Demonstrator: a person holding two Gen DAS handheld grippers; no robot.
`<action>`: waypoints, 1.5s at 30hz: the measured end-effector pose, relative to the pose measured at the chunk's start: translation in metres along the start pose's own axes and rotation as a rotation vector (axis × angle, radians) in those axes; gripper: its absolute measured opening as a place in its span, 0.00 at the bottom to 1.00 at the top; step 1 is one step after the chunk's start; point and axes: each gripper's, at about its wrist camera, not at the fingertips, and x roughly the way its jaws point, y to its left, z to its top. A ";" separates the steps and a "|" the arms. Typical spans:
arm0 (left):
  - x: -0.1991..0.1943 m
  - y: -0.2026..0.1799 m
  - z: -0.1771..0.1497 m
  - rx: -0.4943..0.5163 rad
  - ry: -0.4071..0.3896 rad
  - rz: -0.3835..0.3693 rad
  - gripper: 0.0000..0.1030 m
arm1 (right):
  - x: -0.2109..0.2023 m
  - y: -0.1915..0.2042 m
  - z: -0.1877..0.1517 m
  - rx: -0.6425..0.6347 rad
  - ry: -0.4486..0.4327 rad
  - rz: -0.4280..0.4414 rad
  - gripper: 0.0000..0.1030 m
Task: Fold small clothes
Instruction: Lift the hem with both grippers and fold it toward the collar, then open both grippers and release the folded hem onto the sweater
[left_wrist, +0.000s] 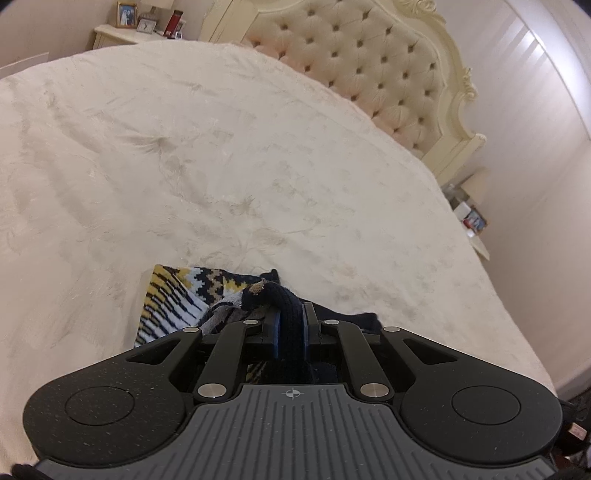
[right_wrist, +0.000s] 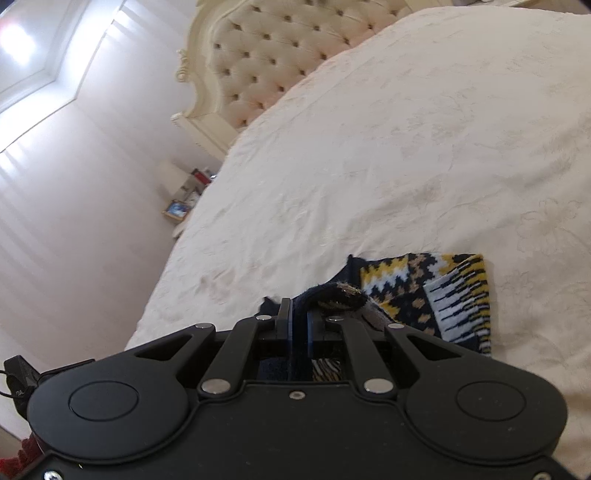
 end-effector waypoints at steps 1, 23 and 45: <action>0.006 0.002 0.002 -0.003 0.006 0.001 0.10 | 0.006 -0.002 0.002 0.005 0.003 -0.010 0.14; 0.113 0.049 0.037 -0.051 0.120 0.162 0.32 | 0.105 -0.055 0.019 0.134 0.113 -0.155 0.32; 0.060 -0.006 -0.038 0.326 0.328 0.211 0.44 | 0.052 -0.008 -0.022 -0.193 0.228 -0.268 0.67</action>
